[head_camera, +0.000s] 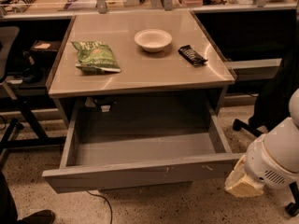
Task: Close top drawer
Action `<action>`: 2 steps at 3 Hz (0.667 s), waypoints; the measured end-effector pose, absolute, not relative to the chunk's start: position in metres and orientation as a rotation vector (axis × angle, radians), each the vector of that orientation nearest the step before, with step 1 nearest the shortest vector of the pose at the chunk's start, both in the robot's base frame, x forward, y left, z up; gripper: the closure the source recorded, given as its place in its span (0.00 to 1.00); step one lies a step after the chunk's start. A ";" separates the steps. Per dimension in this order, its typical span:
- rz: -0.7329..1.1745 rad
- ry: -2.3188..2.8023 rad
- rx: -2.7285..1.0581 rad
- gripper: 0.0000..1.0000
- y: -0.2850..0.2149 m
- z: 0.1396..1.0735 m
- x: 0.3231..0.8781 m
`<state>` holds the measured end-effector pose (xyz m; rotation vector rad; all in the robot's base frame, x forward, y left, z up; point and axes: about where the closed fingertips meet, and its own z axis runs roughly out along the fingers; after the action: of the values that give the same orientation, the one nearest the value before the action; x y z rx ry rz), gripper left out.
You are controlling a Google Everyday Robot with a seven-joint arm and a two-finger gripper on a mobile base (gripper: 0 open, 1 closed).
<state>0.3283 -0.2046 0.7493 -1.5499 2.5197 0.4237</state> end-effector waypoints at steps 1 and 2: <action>0.442 2.528 -1.521 1.00 -0.204 0.744 0.328; 0.449 2.548 -1.407 1.00 -0.208 0.712 0.339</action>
Offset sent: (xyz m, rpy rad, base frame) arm 0.0582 -0.0114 -0.0784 0.0822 -0.1381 -0.2319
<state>0.3392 -0.2083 0.7124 -1.4072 2.5484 0.4491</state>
